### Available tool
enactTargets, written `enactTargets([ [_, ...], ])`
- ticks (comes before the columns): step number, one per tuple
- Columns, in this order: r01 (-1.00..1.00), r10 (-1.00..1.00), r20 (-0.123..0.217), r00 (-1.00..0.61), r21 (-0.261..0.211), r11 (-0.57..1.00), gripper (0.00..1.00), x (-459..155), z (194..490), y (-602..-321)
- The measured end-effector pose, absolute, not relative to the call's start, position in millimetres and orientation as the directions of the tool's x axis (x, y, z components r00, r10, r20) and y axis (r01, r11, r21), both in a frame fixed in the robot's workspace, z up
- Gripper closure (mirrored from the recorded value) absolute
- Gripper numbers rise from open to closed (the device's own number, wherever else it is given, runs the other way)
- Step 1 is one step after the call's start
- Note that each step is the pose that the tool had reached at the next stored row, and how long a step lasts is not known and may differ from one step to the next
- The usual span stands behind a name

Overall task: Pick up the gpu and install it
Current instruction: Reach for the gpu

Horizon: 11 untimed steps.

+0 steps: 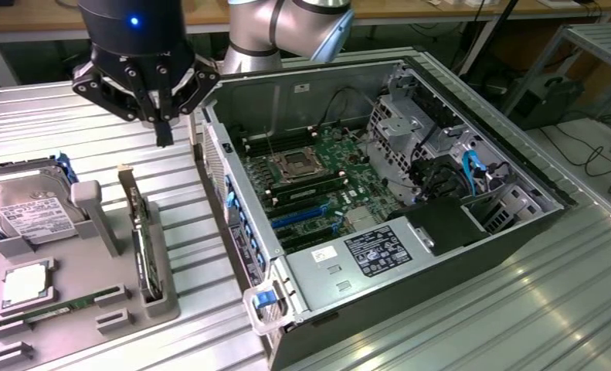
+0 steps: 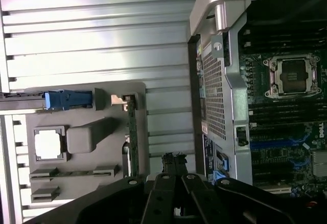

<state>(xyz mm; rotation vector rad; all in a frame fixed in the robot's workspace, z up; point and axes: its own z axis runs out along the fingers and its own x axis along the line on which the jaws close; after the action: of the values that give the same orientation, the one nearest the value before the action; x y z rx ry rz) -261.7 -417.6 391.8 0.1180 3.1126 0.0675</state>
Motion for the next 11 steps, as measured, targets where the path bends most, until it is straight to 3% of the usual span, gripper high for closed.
enactTargets([
  [11,0.075,0.076,-0.024,-0.997,0.044,0.996,0.89,-269.6,391.7,-420.8],
])
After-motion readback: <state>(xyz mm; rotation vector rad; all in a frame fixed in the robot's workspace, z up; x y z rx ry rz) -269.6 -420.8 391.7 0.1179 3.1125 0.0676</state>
